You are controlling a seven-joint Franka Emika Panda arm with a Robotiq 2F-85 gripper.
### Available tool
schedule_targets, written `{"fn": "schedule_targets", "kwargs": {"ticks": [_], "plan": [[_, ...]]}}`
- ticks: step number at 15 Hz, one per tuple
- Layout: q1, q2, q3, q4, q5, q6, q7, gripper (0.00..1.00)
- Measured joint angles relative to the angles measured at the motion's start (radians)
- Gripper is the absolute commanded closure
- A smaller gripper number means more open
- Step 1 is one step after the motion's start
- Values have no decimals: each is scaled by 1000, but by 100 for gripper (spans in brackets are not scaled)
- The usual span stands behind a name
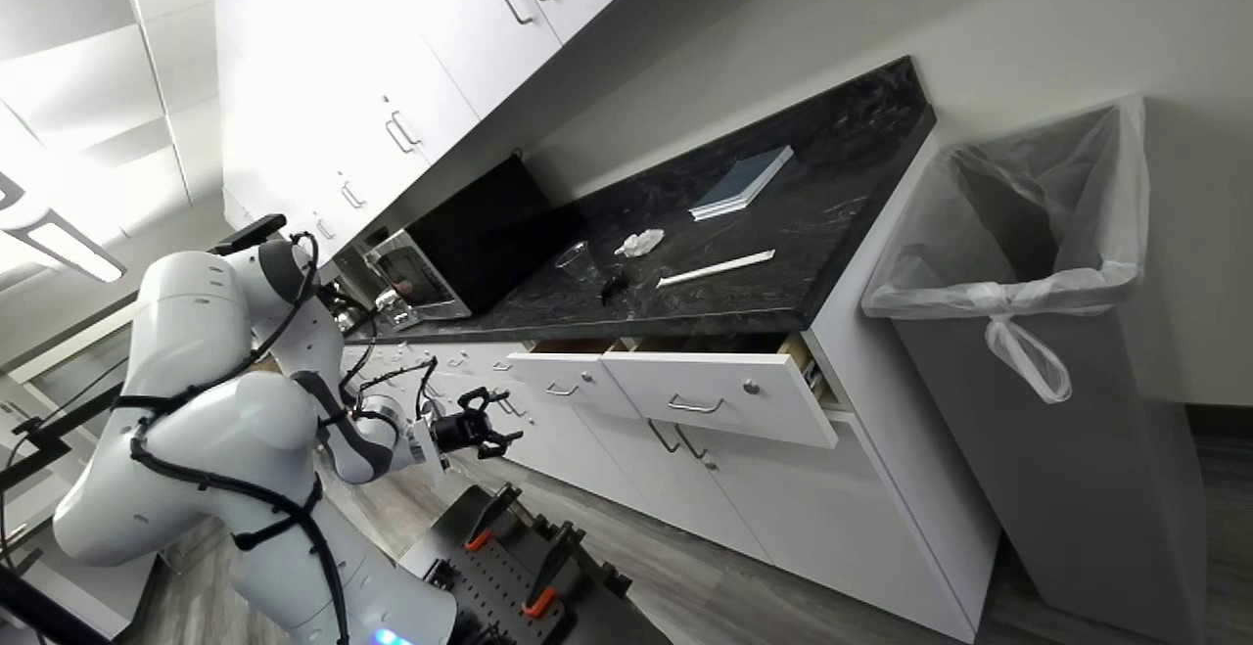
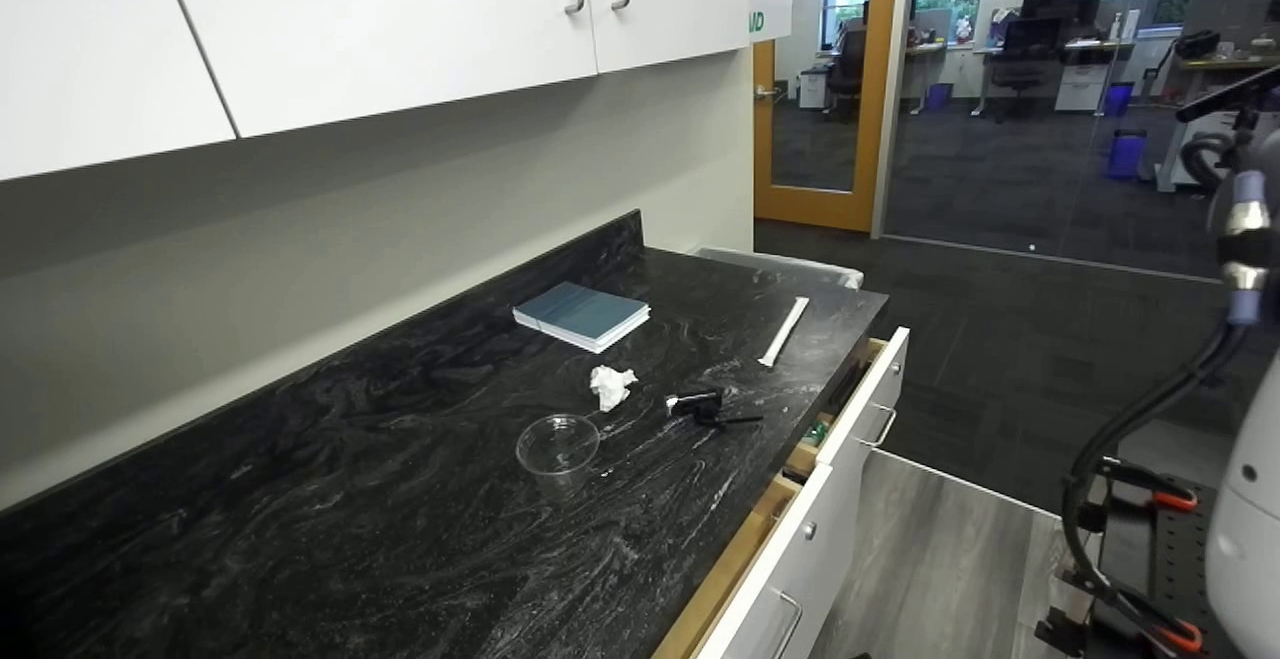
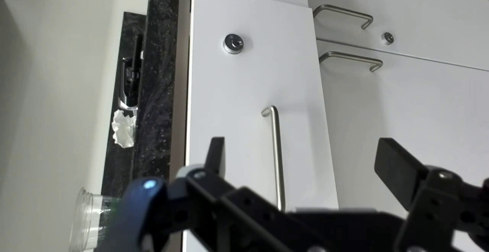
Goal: Open the first and second top drawers from the right of the cabinet. Pick up the tape from the first drawer and put it in the second drawer.
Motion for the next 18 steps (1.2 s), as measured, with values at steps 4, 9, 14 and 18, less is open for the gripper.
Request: {"fn": "schedule_targets", "kwargs": {"ticks": [4,9,14,18], "plan": [[0,30,-10,32,-2,-6,14,0],[11,90,-29,55,-136,-93,12,0],[-2,183,-58,129,-301,-99,14,0],[-19,224,-58,187,-332,-126,25,0]]}}
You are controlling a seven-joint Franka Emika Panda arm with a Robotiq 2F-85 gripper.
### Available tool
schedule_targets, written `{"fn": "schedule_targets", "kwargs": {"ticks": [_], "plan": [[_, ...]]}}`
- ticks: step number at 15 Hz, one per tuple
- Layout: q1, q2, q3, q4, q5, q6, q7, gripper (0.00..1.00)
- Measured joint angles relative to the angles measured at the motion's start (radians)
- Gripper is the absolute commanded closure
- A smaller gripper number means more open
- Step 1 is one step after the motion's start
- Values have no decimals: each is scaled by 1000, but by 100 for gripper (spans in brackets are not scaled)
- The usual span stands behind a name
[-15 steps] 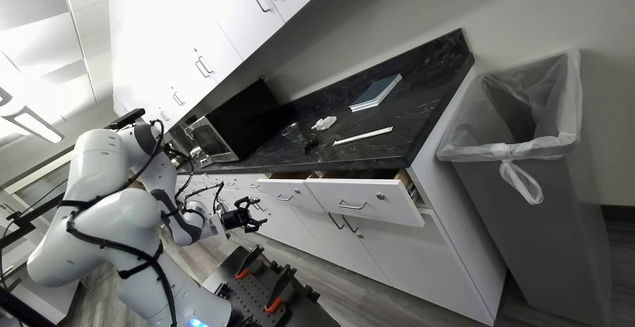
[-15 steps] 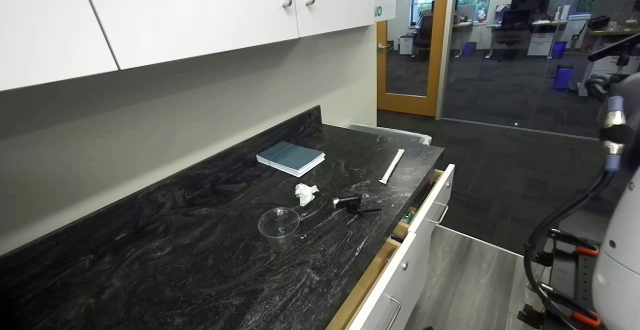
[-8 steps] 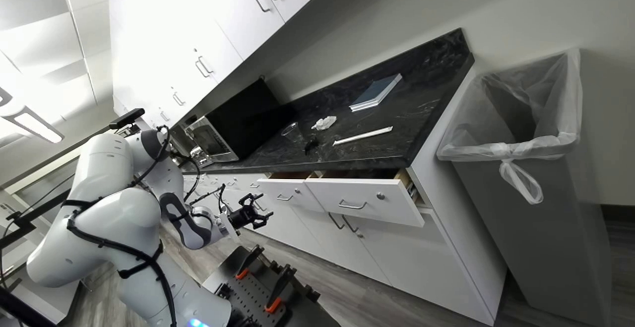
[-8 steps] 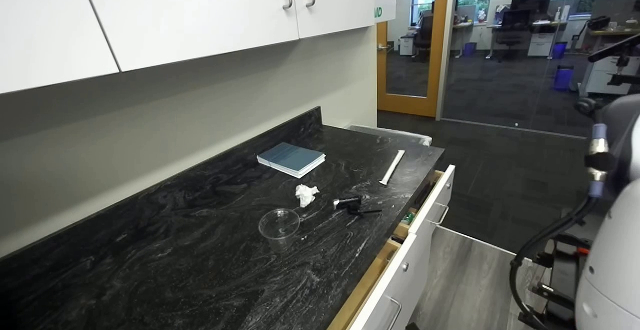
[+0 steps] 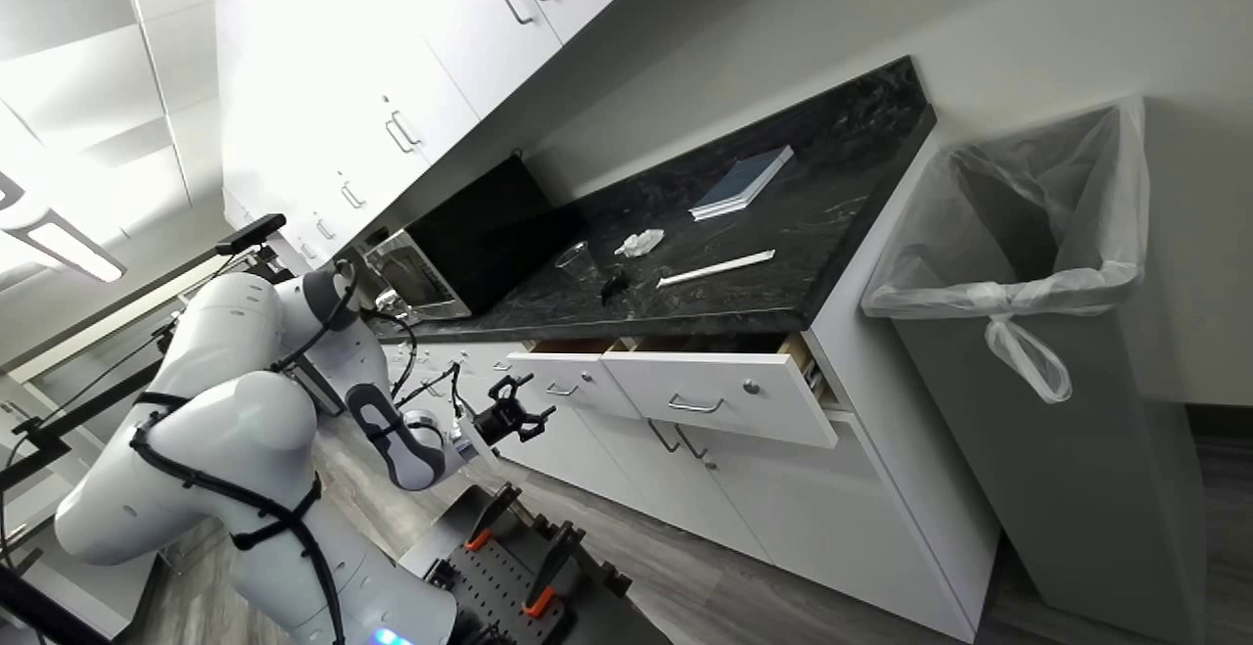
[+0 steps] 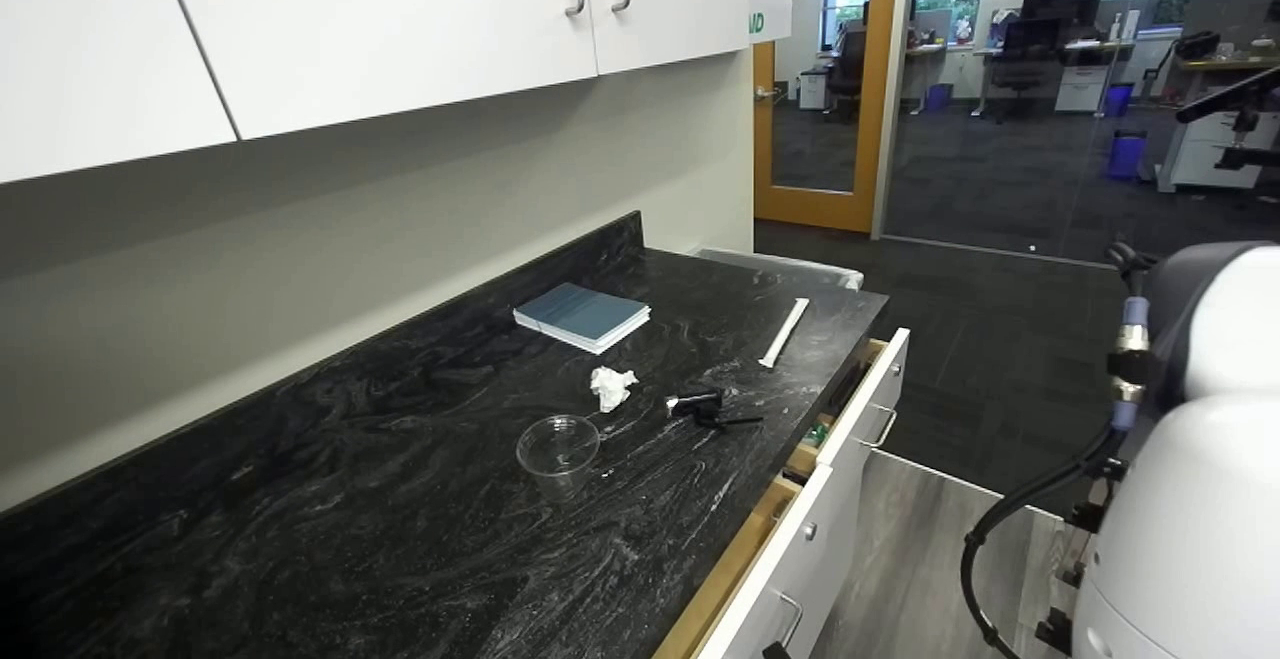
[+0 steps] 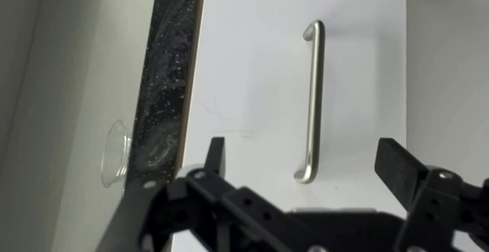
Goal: Open the first and second top drawers from the right of the cabinet. Pick up the tape from the first drawer and put it in the second drawer.
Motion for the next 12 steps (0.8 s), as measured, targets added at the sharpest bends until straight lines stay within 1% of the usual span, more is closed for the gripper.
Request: {"fn": "schedule_targets", "kwargs": {"ticks": [1,2,3,4,7,11,12], "plan": [[-4,7,1,11,0,-8,8,1],[-7,14,2,21,0,-13,20,26],[-9,19,2,29,0,-18,32,26],[-12,25,3,37,0,-22,43,28],[-16,40,7,55,0,-30,78,53],[-17,55,11,71,0,-32,112,81],[-17,59,12,74,0,-32,117,90]]}}
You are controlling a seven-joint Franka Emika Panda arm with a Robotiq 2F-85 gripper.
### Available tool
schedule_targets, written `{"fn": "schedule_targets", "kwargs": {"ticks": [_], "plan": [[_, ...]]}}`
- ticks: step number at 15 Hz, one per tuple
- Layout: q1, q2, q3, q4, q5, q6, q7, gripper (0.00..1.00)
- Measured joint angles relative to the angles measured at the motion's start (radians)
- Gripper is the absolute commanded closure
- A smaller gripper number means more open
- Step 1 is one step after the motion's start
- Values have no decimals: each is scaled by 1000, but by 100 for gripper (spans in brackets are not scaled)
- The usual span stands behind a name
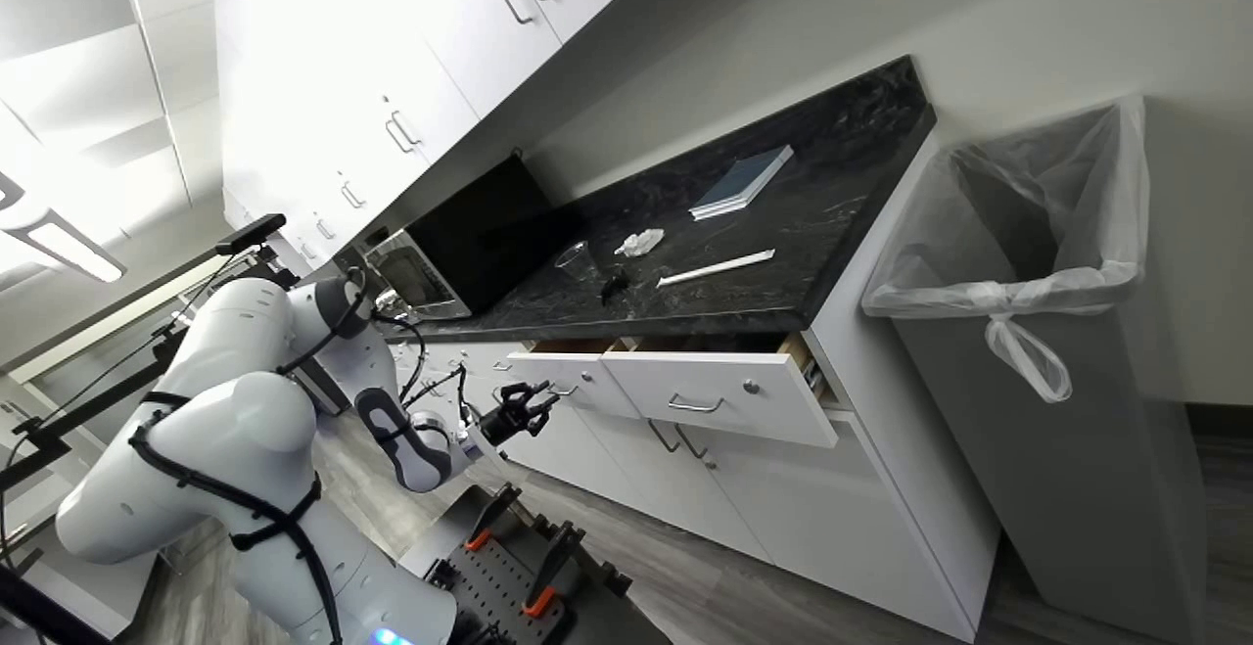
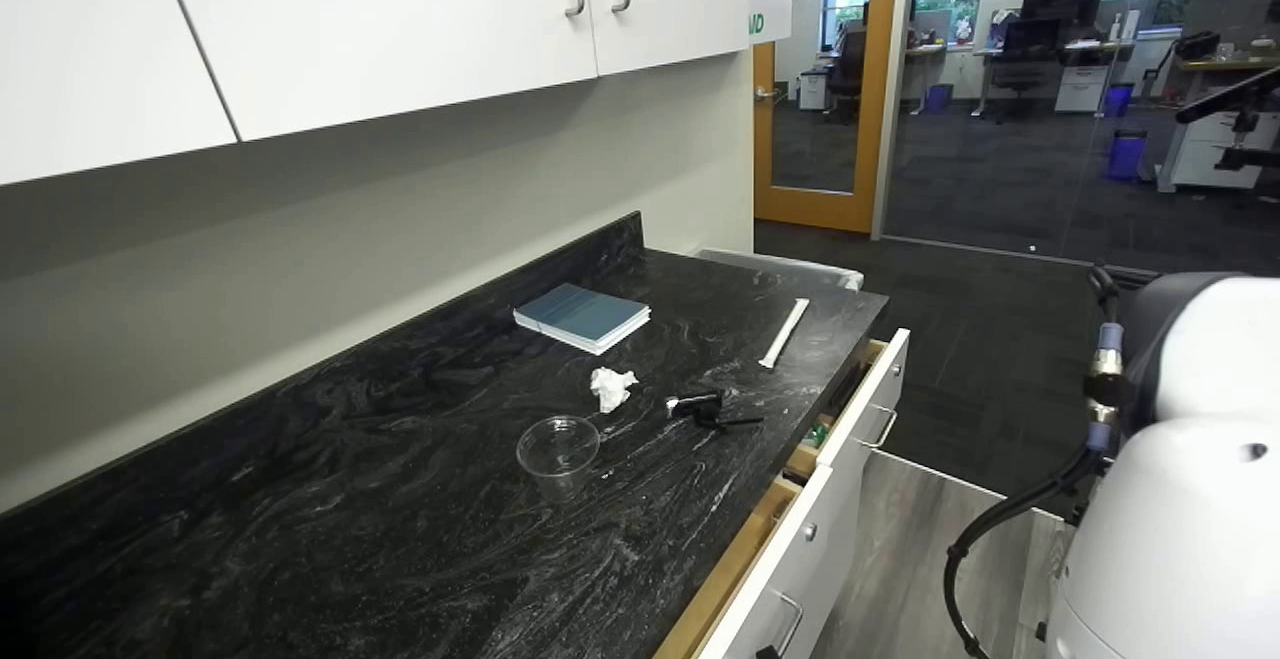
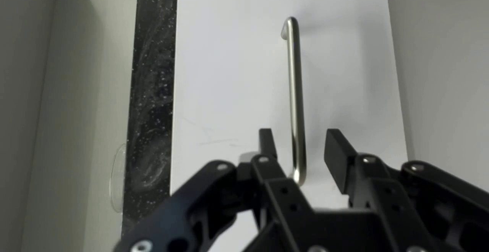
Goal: Open the first and second top drawers from the right of the cabinet. Pick up the tape from the first drawer and put it in the second drawer.
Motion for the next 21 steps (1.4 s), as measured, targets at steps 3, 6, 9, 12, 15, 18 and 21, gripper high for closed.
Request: {"fn": "schedule_targets", "kwargs": {"ticks": [3,6,9,12,15,18,21], "plan": [[0,5,3,5,0,0,5,100],[0,5,4,5,-2,-11,0,98],[-1,4,5,4,-2,-11,-1,98],[-1,2,23,-11,1,-28,0,98],[0,1,69,-40,19,-78,18,98],[3,2,118,-67,49,-123,38,98],[14,5,150,-78,86,-155,42,98]]}}
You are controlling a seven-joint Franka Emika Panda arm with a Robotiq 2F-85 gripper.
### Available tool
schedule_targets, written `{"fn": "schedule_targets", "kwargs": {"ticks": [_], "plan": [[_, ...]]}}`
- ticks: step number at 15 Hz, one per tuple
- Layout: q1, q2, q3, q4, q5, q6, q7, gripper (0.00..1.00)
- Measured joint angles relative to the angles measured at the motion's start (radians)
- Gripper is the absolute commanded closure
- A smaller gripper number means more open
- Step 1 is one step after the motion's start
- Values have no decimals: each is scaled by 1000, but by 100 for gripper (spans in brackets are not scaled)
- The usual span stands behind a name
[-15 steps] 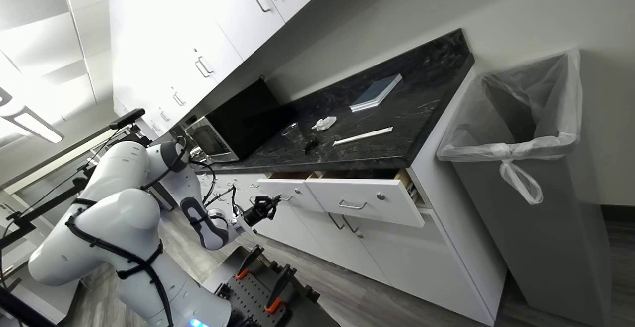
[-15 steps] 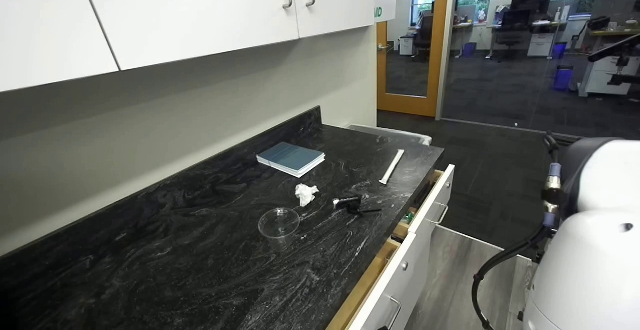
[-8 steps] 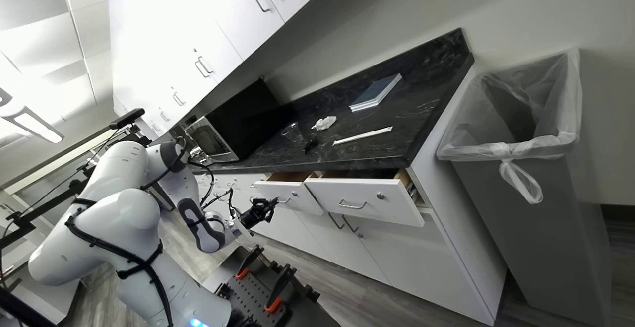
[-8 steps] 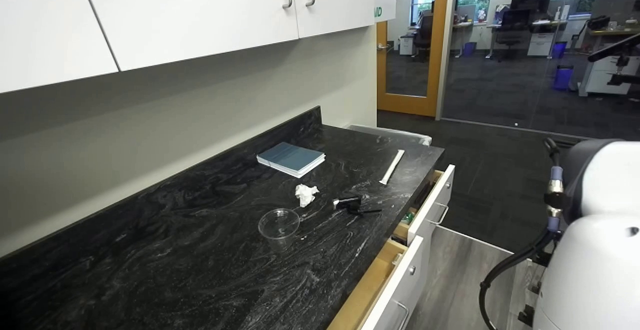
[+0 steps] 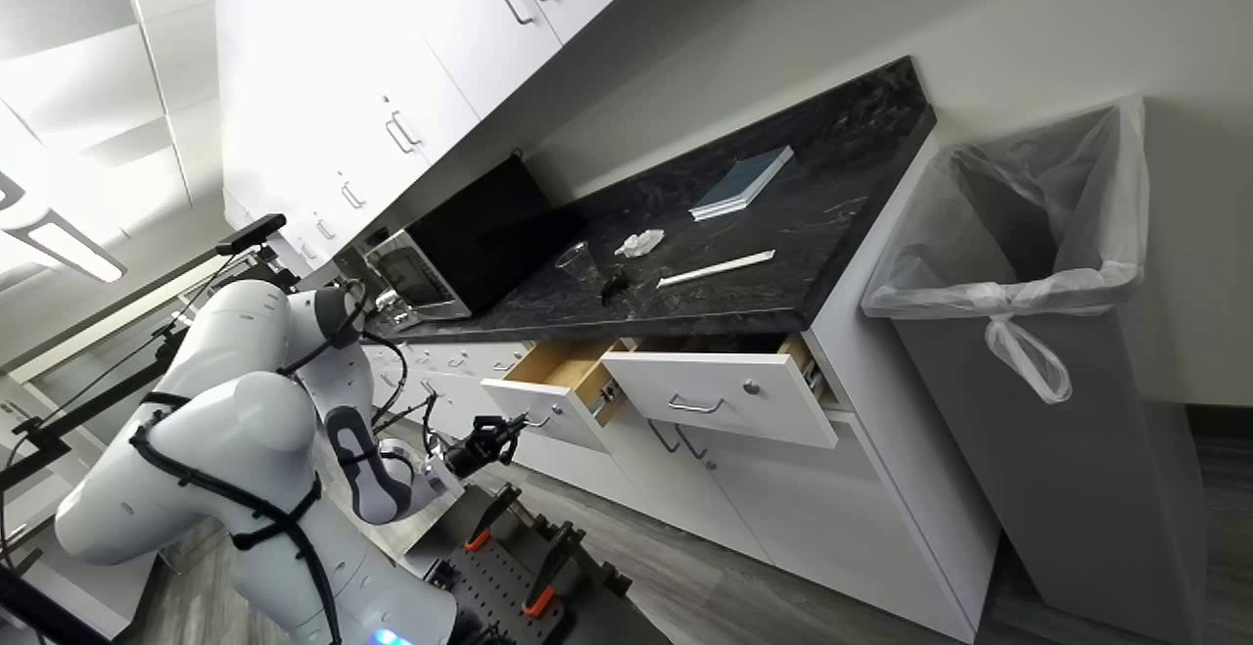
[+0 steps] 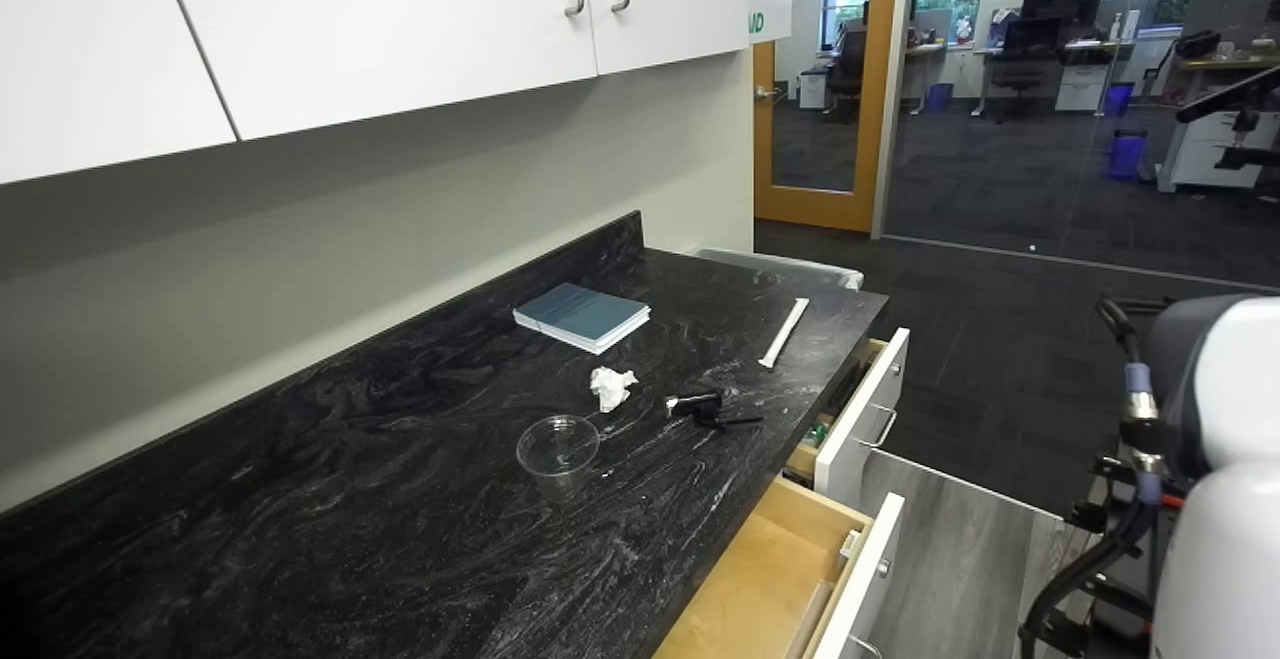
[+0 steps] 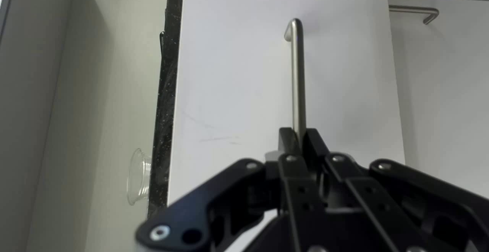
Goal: Open the first and second top drawers from the right of the cabinet. Pick up the tape from the first drawer and put it in the second drawer.
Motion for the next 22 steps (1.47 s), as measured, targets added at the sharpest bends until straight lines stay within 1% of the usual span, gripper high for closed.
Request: {"fn": "schedule_targets", "kwargs": {"ticks": [5,12,15,16,17,18,19,22], "plan": [[36,15,28,3,63,-44,0,98],[133,68,36,50,162,-131,48,98],[163,91,34,76,190,-162,70,98],[168,94,33,82,196,-165,73,65],[169,94,32,86,203,-165,74,64],[169,94,32,89,207,-165,71,58],[168,95,32,90,217,-160,50,52],[155,94,40,82,268,-130,10,27]]}}
